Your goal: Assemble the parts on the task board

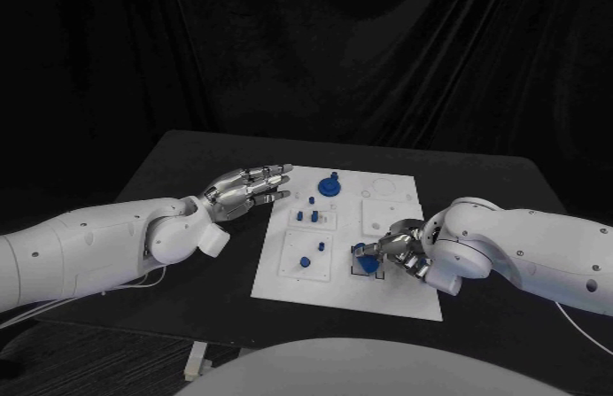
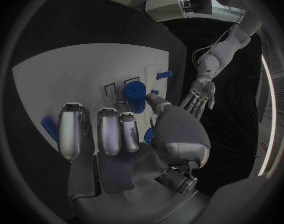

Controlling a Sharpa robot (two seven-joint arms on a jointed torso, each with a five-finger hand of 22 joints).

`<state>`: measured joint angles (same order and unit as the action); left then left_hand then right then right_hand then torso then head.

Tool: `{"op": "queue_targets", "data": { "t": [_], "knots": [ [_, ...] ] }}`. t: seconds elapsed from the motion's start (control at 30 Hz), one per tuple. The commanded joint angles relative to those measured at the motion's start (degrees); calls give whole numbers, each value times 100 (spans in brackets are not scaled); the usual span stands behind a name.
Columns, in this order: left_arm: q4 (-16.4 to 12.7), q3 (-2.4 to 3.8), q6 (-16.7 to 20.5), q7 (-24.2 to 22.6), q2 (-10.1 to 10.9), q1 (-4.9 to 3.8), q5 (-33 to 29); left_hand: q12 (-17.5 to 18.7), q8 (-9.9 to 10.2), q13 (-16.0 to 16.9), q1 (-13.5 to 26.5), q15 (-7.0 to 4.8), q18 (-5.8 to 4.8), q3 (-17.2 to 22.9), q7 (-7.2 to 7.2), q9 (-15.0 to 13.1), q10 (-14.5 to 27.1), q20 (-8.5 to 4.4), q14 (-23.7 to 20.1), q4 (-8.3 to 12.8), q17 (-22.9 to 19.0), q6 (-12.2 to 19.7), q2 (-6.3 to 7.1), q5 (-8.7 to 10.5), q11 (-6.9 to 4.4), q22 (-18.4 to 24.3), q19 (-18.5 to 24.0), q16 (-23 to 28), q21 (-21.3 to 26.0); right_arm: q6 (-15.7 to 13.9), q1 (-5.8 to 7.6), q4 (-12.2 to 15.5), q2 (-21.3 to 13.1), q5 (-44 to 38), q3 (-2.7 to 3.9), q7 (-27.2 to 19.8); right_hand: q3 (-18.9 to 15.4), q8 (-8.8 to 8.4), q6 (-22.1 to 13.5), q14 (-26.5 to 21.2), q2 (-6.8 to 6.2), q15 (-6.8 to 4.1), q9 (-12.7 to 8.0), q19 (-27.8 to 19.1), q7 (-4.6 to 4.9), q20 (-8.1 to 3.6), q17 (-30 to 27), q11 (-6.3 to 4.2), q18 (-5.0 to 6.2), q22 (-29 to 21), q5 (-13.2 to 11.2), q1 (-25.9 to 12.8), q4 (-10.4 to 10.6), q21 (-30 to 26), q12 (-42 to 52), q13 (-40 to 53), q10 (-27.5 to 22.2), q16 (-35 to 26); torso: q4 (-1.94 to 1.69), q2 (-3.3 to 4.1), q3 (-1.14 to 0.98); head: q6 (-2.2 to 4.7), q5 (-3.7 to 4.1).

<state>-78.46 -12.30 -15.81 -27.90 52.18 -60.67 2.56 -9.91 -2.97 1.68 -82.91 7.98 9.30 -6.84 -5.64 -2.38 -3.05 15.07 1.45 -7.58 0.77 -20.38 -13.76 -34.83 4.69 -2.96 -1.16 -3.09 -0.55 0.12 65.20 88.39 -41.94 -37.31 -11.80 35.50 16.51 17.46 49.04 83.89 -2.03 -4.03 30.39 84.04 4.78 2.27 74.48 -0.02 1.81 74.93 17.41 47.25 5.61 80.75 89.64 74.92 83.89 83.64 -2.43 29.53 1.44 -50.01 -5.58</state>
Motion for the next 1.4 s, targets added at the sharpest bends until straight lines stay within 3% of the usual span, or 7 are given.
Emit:
{"op": "queue_targets", "data": {
  "t": [0.03, 0.7, 0.9, 0.97, 1.03, 1.2, 1.4],
  "knots": [
    [0, 6, -94, -26, -16, 9, -11, -34, -35, 5, 58, 19, 105, 35, -30, -6, 5, 36, -11, -14, 9, 12, -18, 2, 38, 5, 4, -19, -20, 112, -44, 9, 28, -18, -11, 72, -68, -14, -17, 341, 13, 44, -96, 220, 20, 32, -14, 41, 61, 1180, -132, -60, 22, -32, 36, 1508, 611, -24, -6, 0, -1, 1, 11],
    [22, 6, -134, 23, -32, 14, -11, -32, -34, 3, 66, 48, 106, 46, -51, -5, 8, 41, -3, -12, 13, 19, -26, -4, 37, 3, 3, -36, -21, 128, -60, 5, 28, -19, -11, 54, -429, 19, -25, 336, 29, 52, -306, 212, 28, 40, -44, 49, 68, 1171, -811, -281, 212, -70, 36, 1508, 611, -31, 0, 2, 1, 1, -10],
    [24, 6, -139, 31, -27, 15, -11, -32, -34, 3, 66, 48, 106, 46, -51, -5, 8, 41, -3, -12, 13, 19, -26, -4, 37, 3, 3, -36, -21, 104, -61, 26, -10, -12, -11, 29, -671, 42, -40, 334, 59, 56, -406, 208, 33, 42, -57, 54, 72, 1167, -1343, -555, 481, -88, 36, 1508, 611, -33, -3, 1, 0, 1, -14],
    [25, 6, -140, 33, -27, 15, -11, -38, -35, 4, 68, 61, 105, 50, -56, -5, 7, 43, -1, -10, 14, 16, -28, -6, 36, 2, 2, -39, -22, 81, -61, 39, -31, -9, -11, 18, -814, 51, -43, 332, 21, 55, -439, 203, 34, 43, -66, 55, 75, 1162, -1297, -677, 602, -104, 36, 1508, 611, -35, -4, 2, -1, 1, -22],
    [26, 6, -143, 35, -27, 15, -11, -38, -35, 4, 68, 61, 105, 50, -56, -5, 7, 43, -1, -10, 14, 16, -28, -6, 36, 2, 2, -39, -22, 49, -60, 54, -54, -5, -12, 4, -1124, 60, -50, 331, -24, 51, -495, 198, 37, 43, -66, 53, 78, 1156, -1051, -773, 796, -123, 36, 1508, 611, -33, -4, 1, -1, 1, -29],
    [32, 6, -157, 48, -35, 17, -11, -41, -41, 5, 68, 67, 105, 54, -65, -8, 6, 46, 1, -8, 15, -5, -31, -8, 38, 1, 1, -42, -22, -18, -59, 94, -108, 73, -11, -34, -1590, 75, -78, 331, 79, 60, -601, 192, 44, 45, -69, 61, 85, 1149, -1373, -801, 1096, -149, 36, 1508, 611, -30, -1, 1, -1, 1, -29],
    [37, 6, -167, 64, -40, 19, -11, -42, -44, 4, 70, 72, 104, 59, -75, -9, 5, 48, 1, -7, 15, -13, -34, -9, 40, 2, 1, -44, -22, -43, -53, 165, -213, 124, -11, -67, -1770, 70, -104, 333, 190, 68, -657, 184, 54, 51, -62, 70, 91, 1141, -1411, -845, 1108, -174, 36, 1508, 611, -24, -1, 0, -1, 1, -46]
  ]
}}
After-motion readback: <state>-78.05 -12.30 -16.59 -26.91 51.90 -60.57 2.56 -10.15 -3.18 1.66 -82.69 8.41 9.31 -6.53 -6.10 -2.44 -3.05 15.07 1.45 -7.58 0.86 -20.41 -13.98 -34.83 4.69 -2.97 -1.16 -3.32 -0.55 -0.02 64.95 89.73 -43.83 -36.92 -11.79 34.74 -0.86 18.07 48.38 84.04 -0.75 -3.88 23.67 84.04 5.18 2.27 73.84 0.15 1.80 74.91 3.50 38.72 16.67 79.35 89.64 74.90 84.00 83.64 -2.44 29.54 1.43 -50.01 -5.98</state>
